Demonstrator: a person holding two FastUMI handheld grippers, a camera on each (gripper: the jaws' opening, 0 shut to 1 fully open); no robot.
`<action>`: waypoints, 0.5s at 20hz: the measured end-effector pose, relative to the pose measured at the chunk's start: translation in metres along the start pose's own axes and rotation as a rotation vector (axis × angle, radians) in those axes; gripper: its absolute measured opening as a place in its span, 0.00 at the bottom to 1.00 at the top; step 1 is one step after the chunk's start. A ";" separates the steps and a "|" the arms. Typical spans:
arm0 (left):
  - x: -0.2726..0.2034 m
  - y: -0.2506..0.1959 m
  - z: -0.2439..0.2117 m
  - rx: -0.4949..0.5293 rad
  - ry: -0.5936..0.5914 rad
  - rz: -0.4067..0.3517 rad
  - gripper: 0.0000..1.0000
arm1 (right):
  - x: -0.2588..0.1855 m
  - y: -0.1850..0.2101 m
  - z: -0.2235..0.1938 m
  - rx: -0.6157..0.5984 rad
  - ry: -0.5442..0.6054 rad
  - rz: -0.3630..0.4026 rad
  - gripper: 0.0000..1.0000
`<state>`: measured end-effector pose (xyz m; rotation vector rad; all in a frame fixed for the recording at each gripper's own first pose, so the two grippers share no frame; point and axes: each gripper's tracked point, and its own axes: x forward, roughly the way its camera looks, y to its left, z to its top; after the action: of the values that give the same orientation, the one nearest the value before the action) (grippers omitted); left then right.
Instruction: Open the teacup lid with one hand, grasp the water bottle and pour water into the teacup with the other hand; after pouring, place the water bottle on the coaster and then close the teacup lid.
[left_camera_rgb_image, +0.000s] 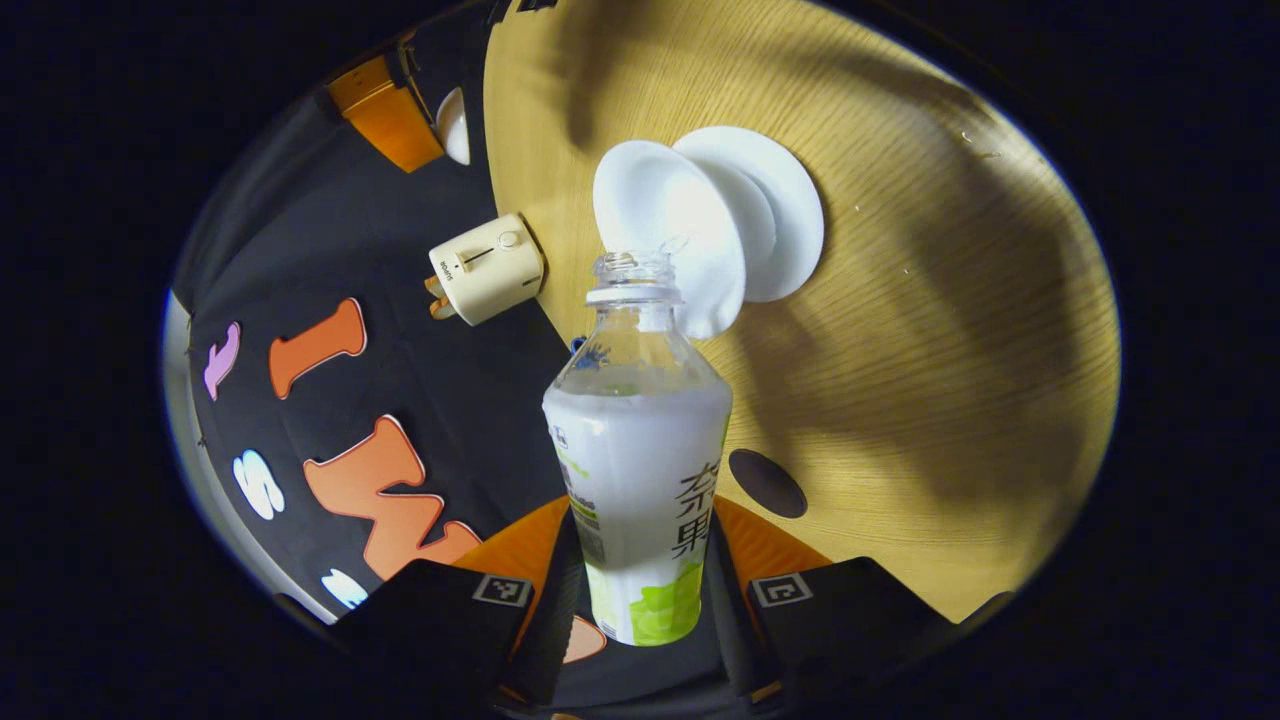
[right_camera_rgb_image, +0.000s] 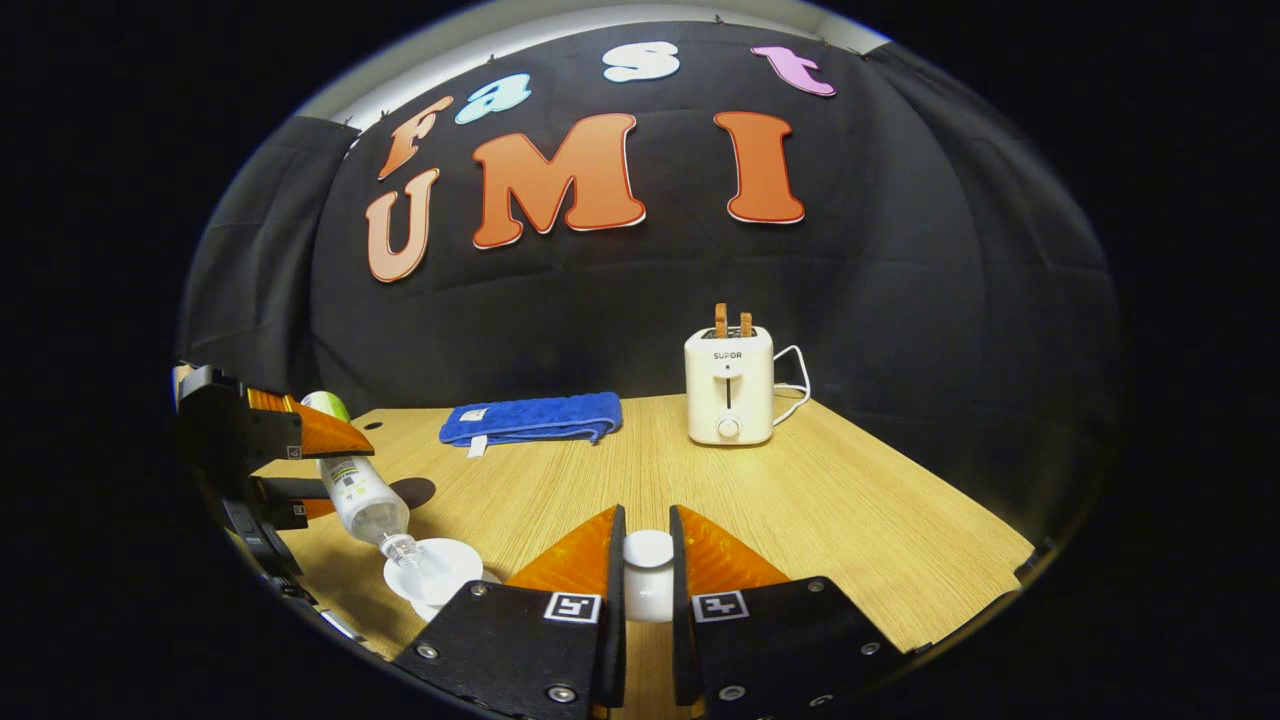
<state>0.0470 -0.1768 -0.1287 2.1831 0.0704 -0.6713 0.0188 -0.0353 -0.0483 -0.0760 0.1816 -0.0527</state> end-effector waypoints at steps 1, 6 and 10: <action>-0.002 0.003 0.002 0.017 0.001 0.005 0.64 | 0.000 0.000 0.000 -0.001 0.001 0.001 0.19; -0.007 0.015 0.006 0.091 -0.002 0.029 0.65 | 0.000 0.000 -0.001 -0.003 0.005 0.002 0.19; -0.005 0.024 0.007 0.152 0.001 0.035 0.64 | -0.001 0.000 0.000 -0.003 0.003 0.005 0.19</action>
<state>0.0462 -0.1974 -0.1129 2.3246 -0.0193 -0.6751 0.0182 -0.0354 -0.0478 -0.0785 0.1850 -0.0479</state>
